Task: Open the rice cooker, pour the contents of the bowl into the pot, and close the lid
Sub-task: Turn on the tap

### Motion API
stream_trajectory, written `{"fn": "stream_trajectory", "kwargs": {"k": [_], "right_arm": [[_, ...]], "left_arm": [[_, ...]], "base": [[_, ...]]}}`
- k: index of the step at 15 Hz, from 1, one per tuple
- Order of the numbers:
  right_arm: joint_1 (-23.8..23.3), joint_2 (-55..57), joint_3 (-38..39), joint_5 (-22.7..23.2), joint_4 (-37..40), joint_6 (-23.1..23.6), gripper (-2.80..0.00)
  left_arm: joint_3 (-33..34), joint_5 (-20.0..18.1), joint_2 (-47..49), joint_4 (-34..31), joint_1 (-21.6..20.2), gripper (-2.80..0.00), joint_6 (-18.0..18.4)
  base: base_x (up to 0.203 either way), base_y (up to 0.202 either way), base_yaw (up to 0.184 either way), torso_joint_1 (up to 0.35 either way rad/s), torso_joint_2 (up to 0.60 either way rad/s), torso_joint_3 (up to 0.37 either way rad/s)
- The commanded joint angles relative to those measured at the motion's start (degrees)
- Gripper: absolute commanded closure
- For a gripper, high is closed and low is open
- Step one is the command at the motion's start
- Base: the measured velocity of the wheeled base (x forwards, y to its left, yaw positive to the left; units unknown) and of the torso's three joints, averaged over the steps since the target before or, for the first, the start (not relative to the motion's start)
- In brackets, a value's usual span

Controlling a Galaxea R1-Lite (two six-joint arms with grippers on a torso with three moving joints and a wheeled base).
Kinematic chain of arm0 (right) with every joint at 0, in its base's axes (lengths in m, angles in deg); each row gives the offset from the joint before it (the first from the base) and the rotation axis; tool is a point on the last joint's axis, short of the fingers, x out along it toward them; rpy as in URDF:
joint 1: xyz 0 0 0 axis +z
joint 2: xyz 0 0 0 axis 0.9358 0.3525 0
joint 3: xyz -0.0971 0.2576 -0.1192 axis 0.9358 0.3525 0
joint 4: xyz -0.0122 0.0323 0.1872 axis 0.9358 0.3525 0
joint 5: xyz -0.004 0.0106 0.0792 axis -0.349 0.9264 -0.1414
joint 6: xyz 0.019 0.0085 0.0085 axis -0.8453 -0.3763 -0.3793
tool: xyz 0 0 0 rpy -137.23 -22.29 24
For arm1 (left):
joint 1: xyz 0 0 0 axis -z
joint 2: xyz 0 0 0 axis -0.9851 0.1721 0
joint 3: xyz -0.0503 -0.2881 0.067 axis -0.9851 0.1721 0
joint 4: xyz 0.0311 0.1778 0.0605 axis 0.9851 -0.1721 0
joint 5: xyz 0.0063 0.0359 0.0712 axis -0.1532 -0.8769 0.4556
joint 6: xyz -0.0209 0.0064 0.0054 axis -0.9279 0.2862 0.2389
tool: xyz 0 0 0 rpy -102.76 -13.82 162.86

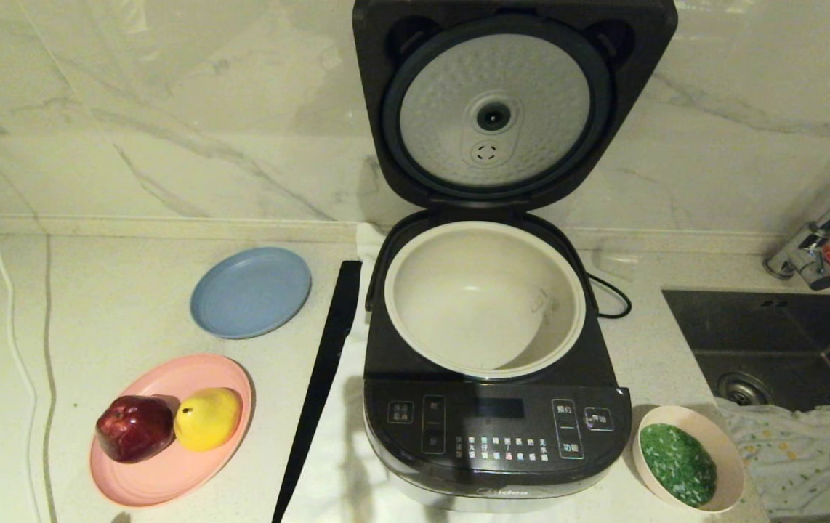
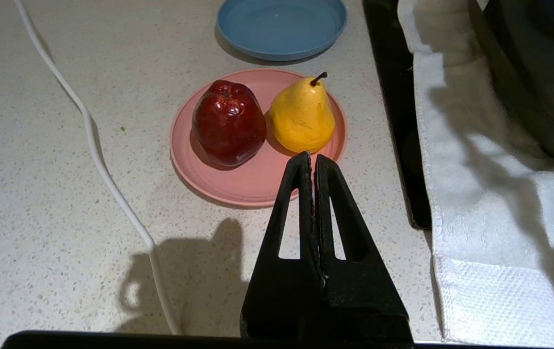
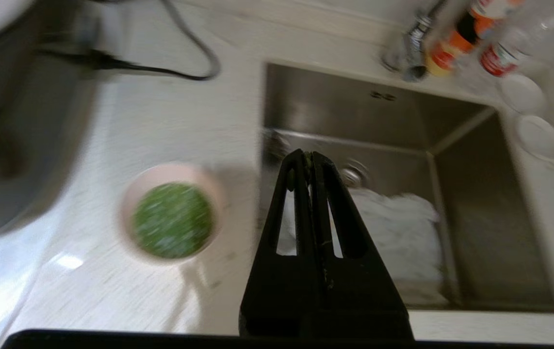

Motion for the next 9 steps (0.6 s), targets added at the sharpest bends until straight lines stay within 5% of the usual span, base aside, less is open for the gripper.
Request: {"fn": "stream_trajectory", "kwargs": {"k": [1,6,9], "right_arm": [[-0.63,19.53,-4.65,-4.34,-3.94,0.31,0.0],[-1.11,46.37,-10.77,-20.98,-24.36,1.05,0.0],[-2.57,59.32,-15.91,-26.45,-33.14,1.29,0.0]], "left_arm": [[0.26,-0.01,0.02,0.02,-0.01,0.0,0.05],[0.26,-0.01,0.02,0.02,-0.01,0.0,0.05],[0.26,-0.01,0.02,0.02,-0.01,0.0,0.05]], "base": [[0.0,0.0,0.0,0.0,0.0,0.0],[0.0,0.0,0.0,0.0,0.0,0.0],[0.0,0.0,0.0,0.0,0.0,0.0]]}}
